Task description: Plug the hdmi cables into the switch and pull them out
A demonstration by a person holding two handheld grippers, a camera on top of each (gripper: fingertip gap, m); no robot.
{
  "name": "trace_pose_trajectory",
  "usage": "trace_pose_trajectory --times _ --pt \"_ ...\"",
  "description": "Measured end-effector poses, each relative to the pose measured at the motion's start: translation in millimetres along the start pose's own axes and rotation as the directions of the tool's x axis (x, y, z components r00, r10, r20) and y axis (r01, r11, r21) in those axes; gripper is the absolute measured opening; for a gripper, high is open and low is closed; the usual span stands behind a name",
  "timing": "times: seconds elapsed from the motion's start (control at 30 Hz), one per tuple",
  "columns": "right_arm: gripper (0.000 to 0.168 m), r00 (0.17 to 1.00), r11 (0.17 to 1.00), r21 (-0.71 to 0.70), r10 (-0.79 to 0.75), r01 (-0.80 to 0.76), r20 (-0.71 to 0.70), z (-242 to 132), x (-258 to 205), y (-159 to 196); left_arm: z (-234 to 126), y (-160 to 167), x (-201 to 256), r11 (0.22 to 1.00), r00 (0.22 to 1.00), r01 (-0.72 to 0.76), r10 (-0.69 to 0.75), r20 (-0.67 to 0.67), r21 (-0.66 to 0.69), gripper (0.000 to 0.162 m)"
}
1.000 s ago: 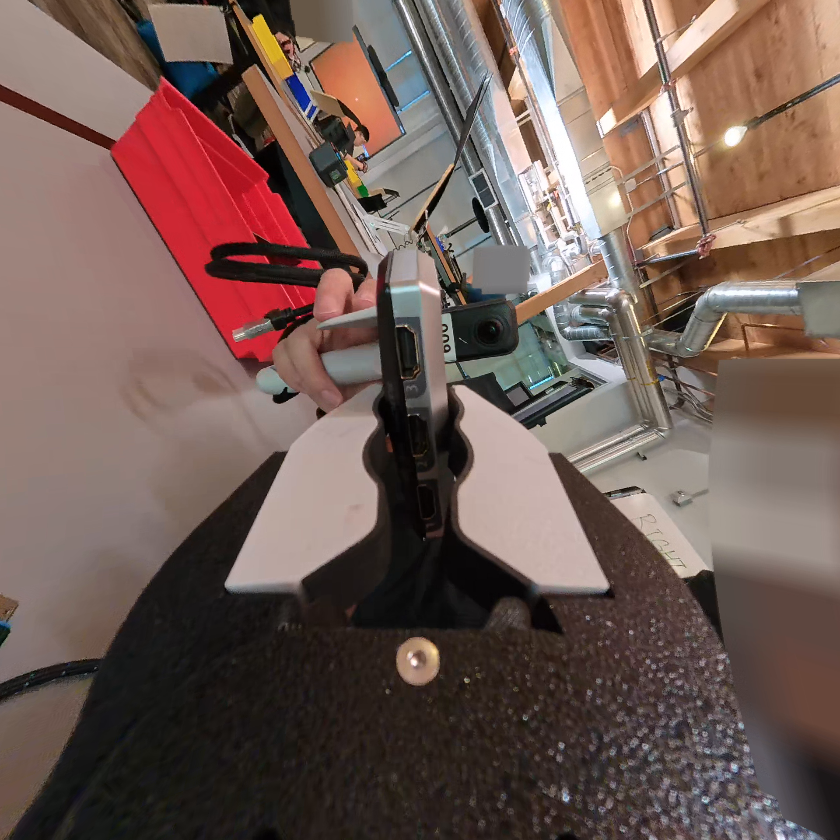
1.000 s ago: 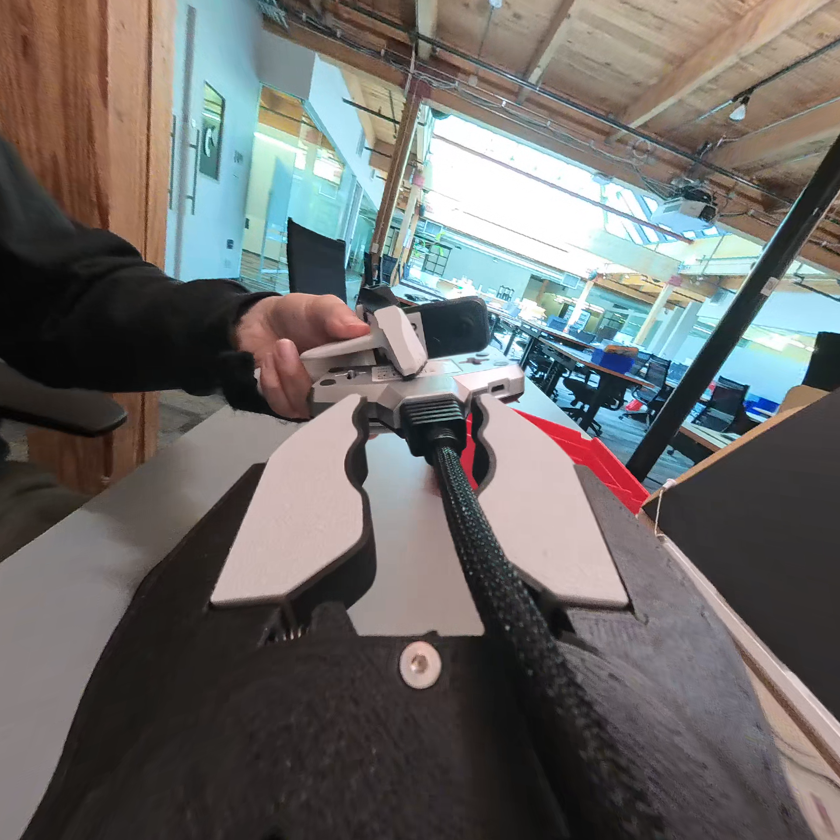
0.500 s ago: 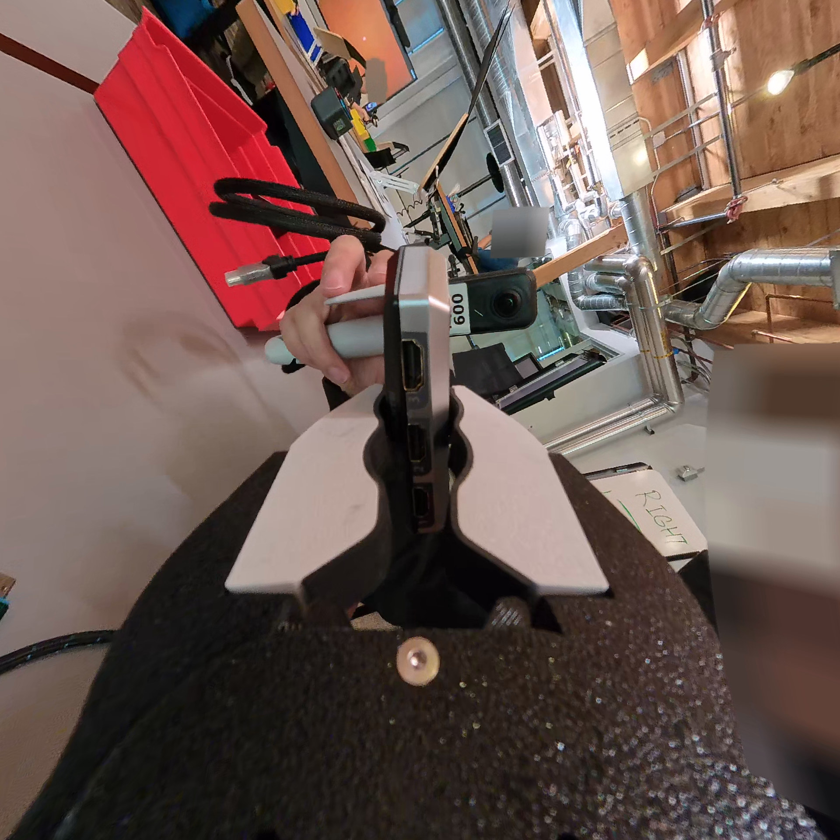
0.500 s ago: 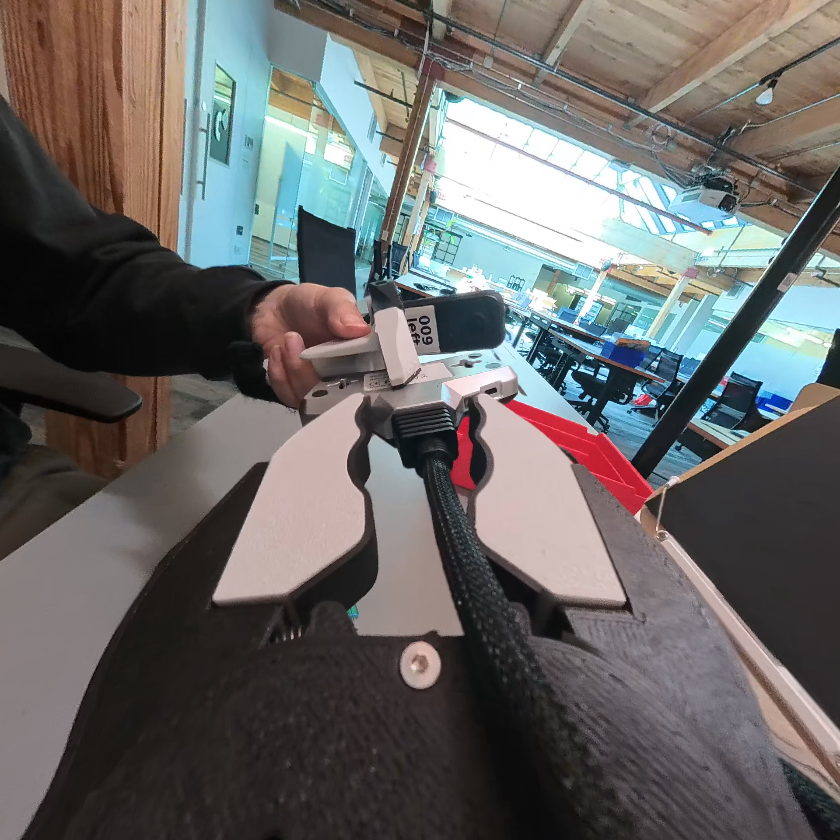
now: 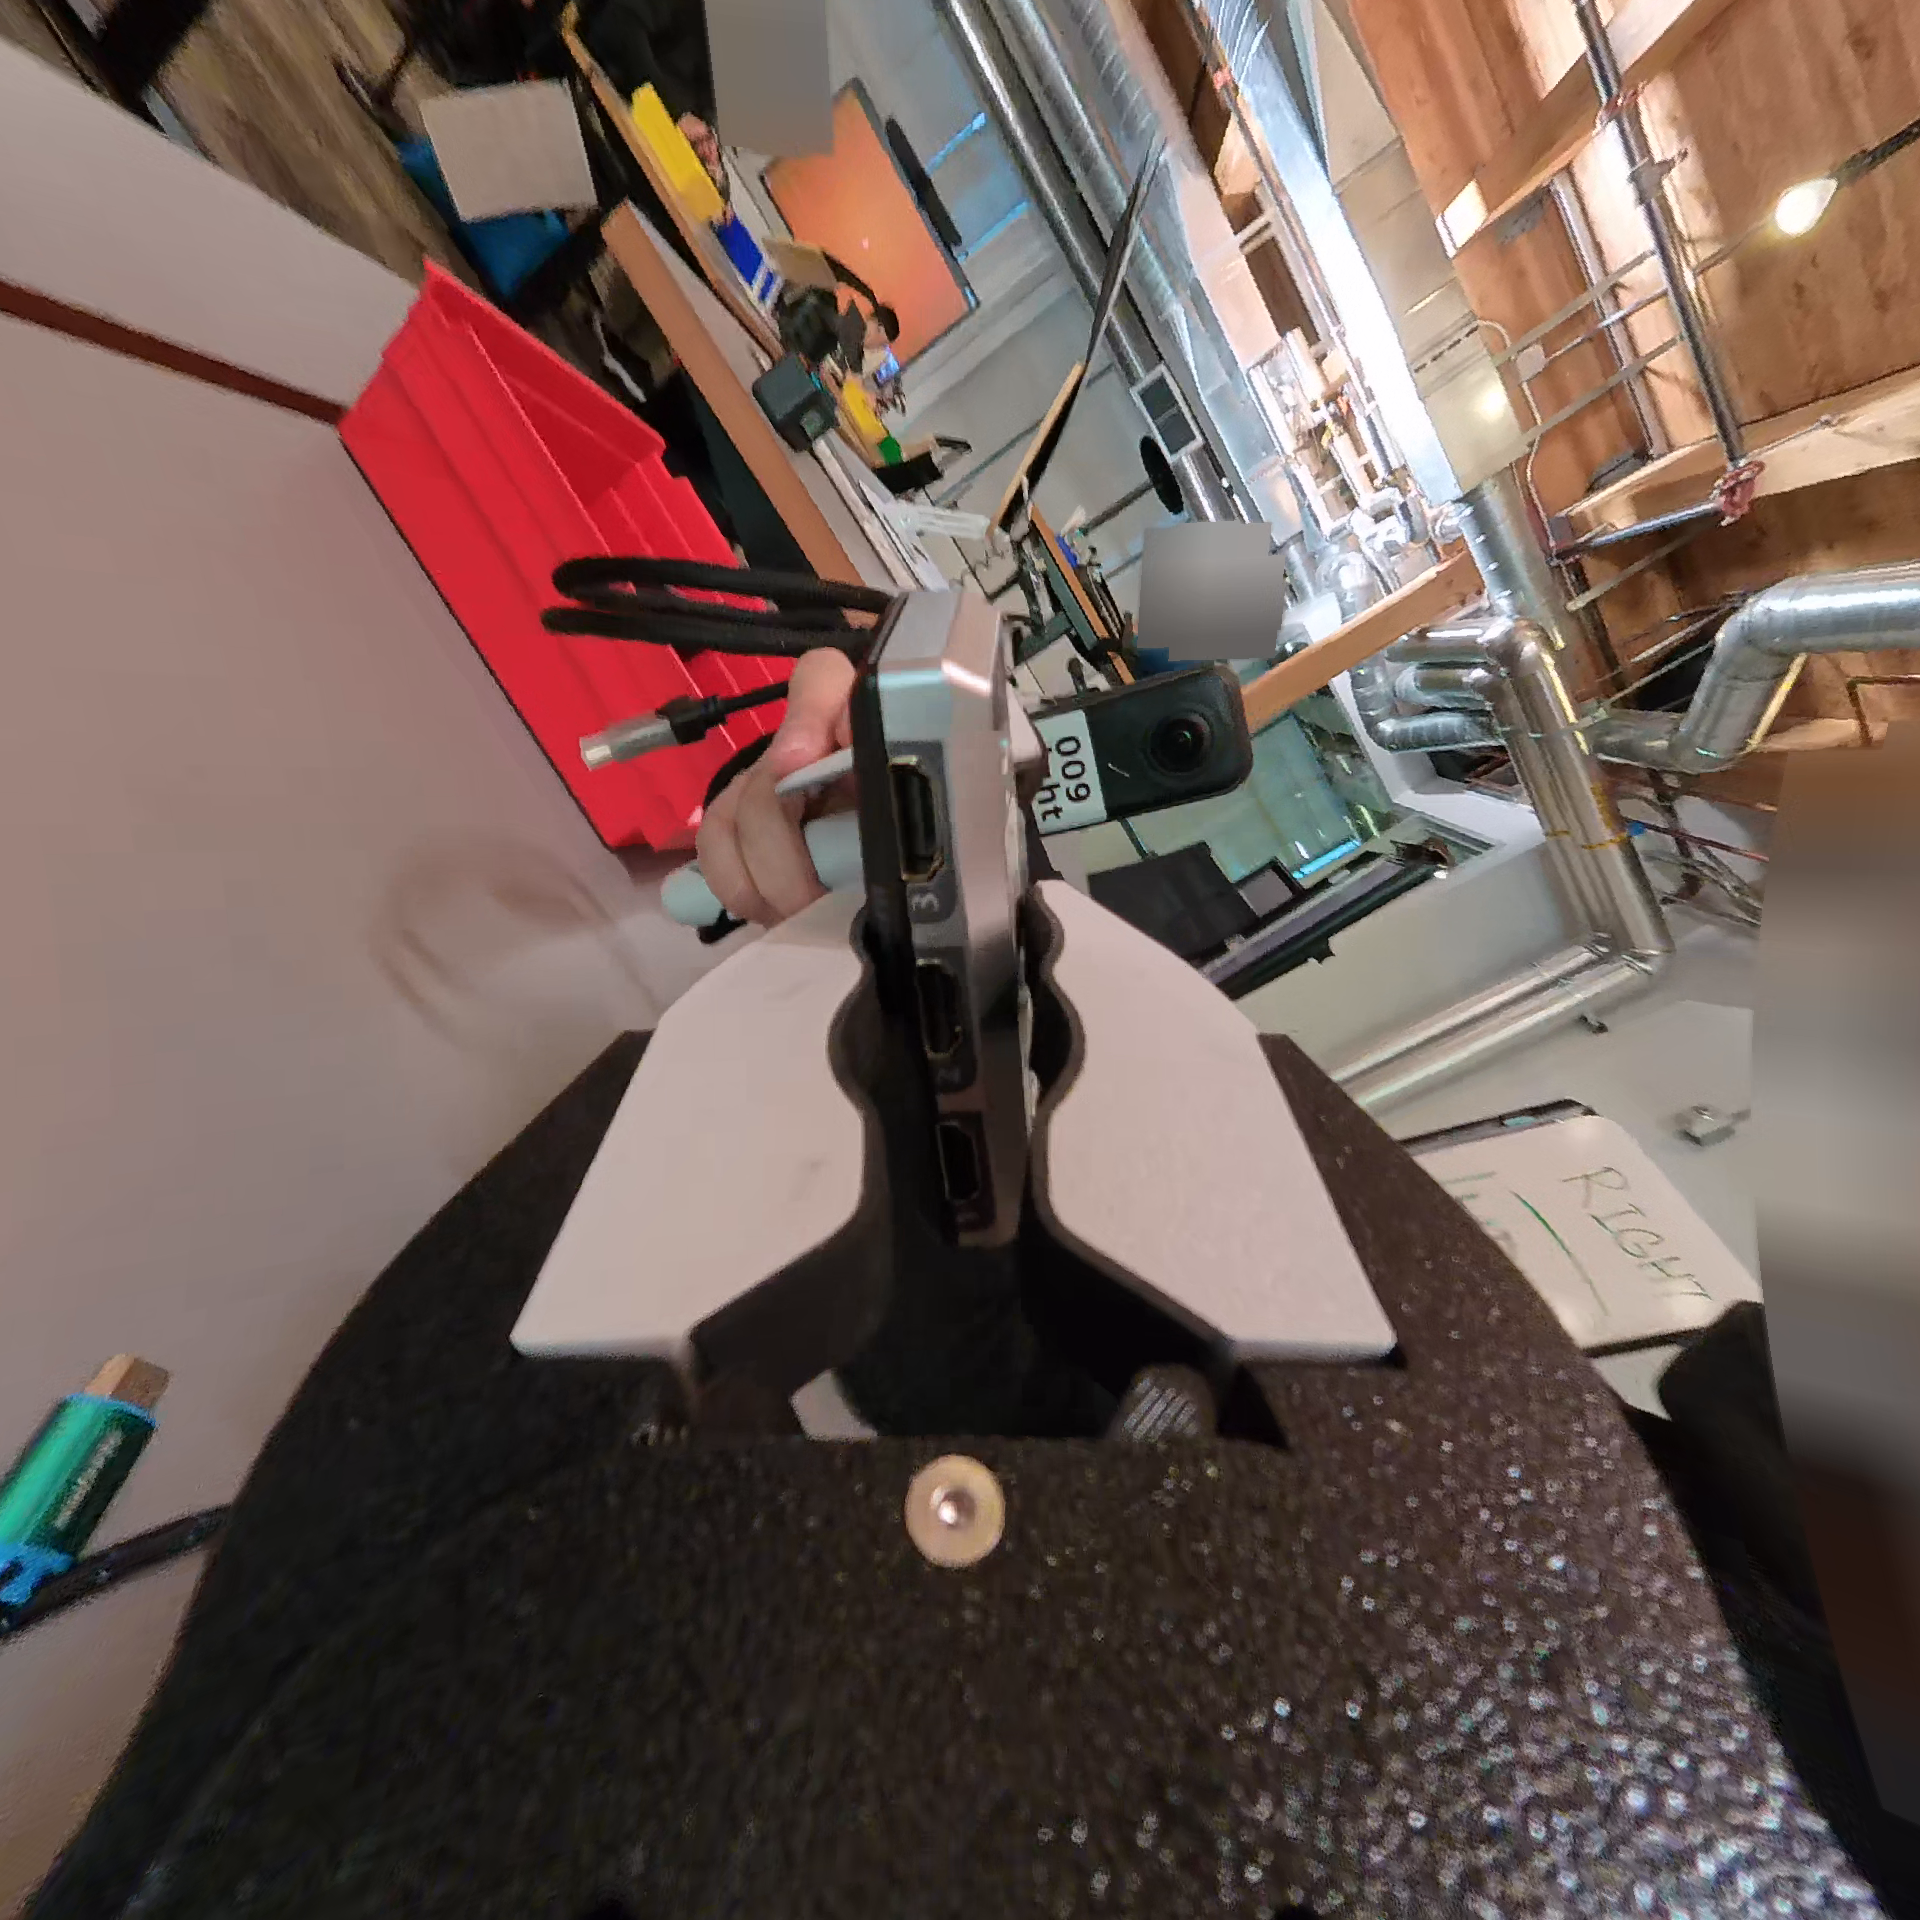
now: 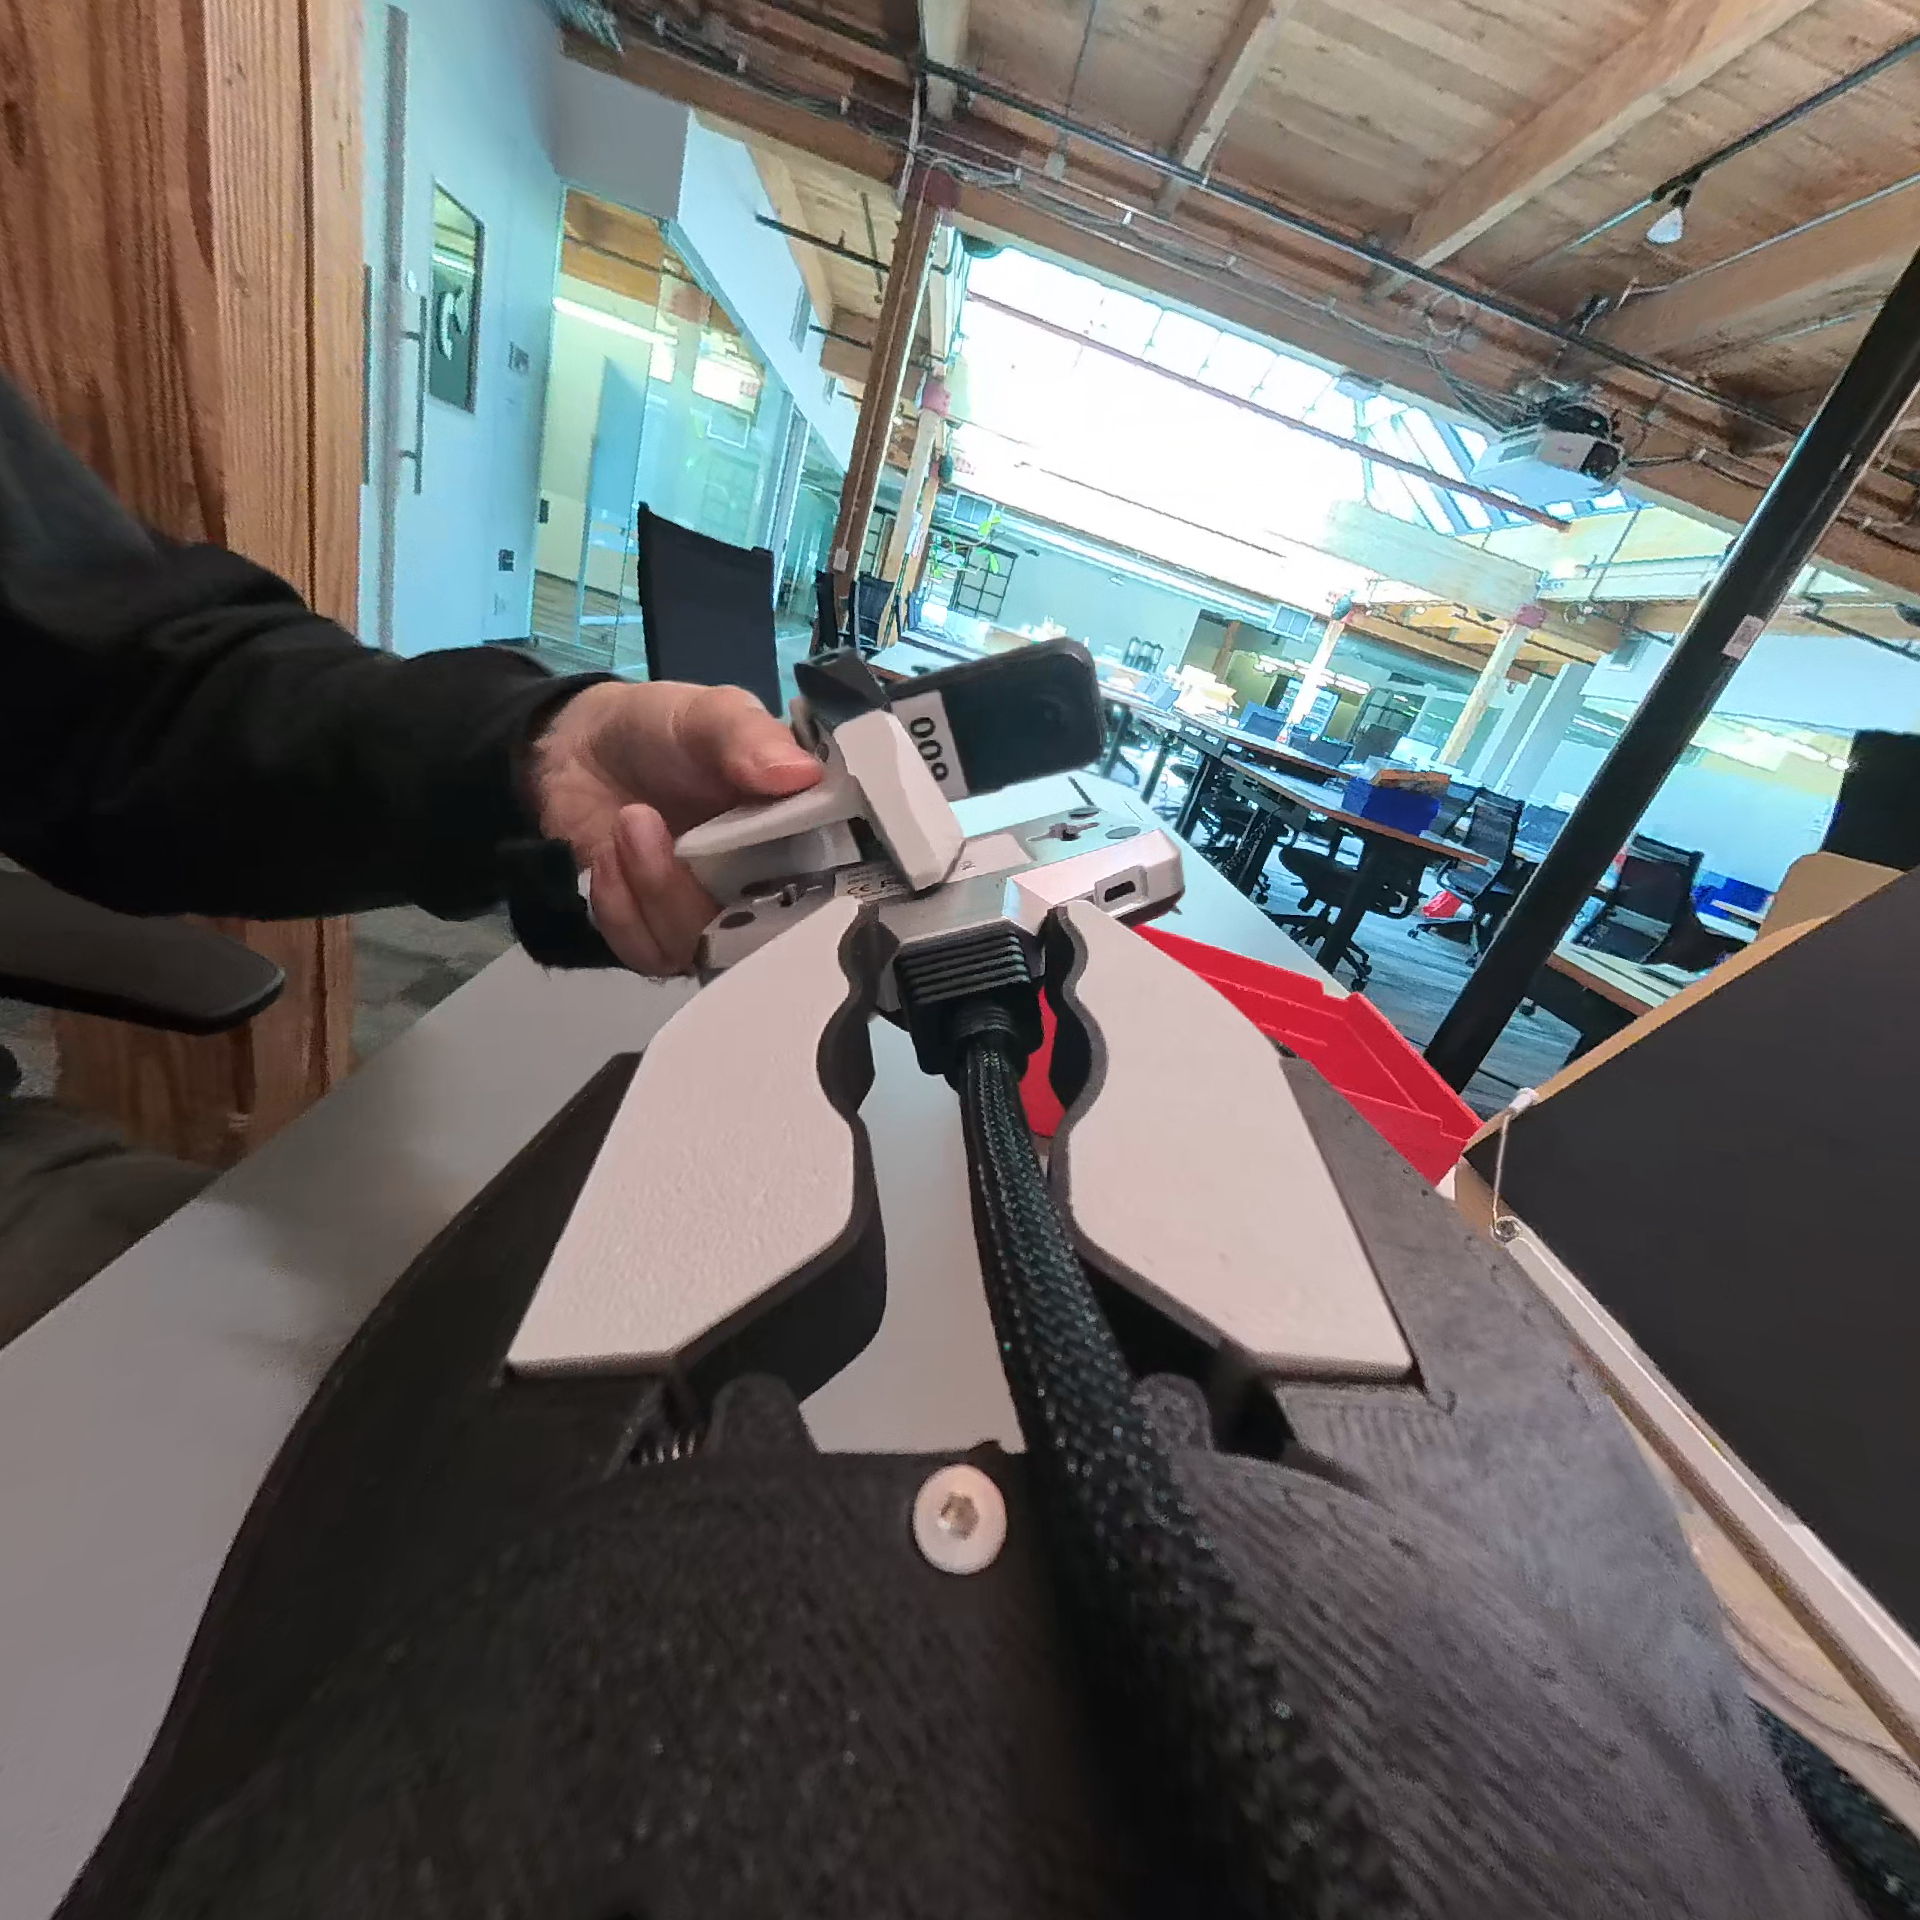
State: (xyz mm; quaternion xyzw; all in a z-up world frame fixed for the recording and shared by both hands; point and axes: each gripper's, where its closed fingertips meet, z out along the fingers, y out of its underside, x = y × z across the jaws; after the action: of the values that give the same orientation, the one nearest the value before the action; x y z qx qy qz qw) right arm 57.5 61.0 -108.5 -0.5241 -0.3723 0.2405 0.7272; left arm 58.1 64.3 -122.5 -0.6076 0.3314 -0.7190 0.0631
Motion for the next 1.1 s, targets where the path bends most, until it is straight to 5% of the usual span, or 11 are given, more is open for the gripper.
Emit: trace_pose_trajectory --times 0.27,0.7,1.0,1.1 --pt "0.031 0.999 0.998 -0.046 -0.039 0.041 0.025 -7.5 -3.8 3.1 5.6 0.4 -4.4 0.997 0.999 -0.049 0.048 -0.013 -0.062 0.023" --pt "0.029 0.987 0.978 -0.138 -0.161 0.158 -0.007 -40.3 26.5 22.2 45.6 -12.8 -35.1 0.980 0.978 0.104 -0.132 -0.164 -0.168 0.023" --pt "0.026 0.979 0.964 -0.175 -0.200 0.203 0.035 -29.9 -7.1 16.8 28.8 12.9 -20.1 0.969 0.967 0.136 -0.175 -0.185 -0.207 0.023" --pt "0.022 0.986 0.978 -0.149 -0.157 0.148 -0.048 -26.8 -24.1 6.8 22.9 24.4 -8.1 0.974 0.978 0.082 -0.118 -0.170 -0.209 0.023"
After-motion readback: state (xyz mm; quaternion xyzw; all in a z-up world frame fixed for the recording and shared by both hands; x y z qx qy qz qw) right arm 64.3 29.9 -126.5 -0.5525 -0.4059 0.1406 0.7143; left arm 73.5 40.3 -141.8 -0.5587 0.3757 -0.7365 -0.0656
